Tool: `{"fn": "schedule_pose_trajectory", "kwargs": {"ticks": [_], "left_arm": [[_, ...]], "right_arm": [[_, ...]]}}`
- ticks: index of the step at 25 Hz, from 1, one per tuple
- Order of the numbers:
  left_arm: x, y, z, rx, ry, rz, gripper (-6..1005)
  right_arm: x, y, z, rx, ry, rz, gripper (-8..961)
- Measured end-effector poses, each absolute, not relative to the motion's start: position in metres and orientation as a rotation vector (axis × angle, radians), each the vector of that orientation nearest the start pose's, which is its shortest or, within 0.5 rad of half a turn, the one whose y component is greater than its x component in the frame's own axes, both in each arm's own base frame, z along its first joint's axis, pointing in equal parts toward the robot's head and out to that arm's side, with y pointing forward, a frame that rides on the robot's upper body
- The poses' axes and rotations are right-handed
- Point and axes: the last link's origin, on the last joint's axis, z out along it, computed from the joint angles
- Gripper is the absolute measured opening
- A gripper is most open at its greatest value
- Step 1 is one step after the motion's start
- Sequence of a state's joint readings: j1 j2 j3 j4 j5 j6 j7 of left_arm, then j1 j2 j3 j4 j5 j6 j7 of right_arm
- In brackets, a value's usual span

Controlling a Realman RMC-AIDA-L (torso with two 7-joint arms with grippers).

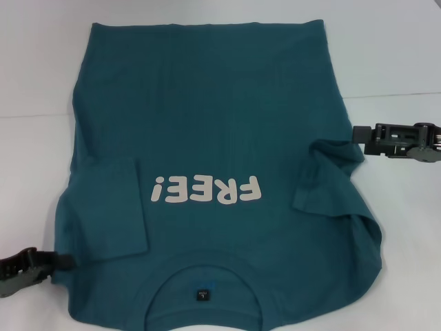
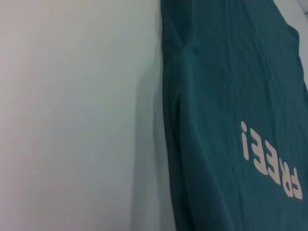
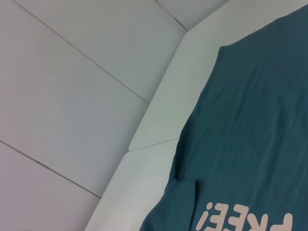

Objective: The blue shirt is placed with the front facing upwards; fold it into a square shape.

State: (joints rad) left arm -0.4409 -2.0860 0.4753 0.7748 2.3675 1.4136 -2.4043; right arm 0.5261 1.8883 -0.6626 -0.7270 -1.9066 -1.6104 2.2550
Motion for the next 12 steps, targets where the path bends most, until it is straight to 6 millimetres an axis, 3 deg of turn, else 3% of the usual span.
{"fn": "schedule_pose_trajectory", "kwargs": {"ticks": [7, 12], "left_arm": [[-0.3491, 0.3072, 0.0287, 2.350, 2.483, 0.628, 177], [-0.3460, 0.3044, 0.0330, 2.331, 2.446, 0.659, 29]], "right_arm": [[0.2753, 0.3549, 0.0988, -2.331, 1.591, 0.855, 941], [0.2753, 0.3547, 0.0987, -2.332, 1.591, 0.854, 940]]}}
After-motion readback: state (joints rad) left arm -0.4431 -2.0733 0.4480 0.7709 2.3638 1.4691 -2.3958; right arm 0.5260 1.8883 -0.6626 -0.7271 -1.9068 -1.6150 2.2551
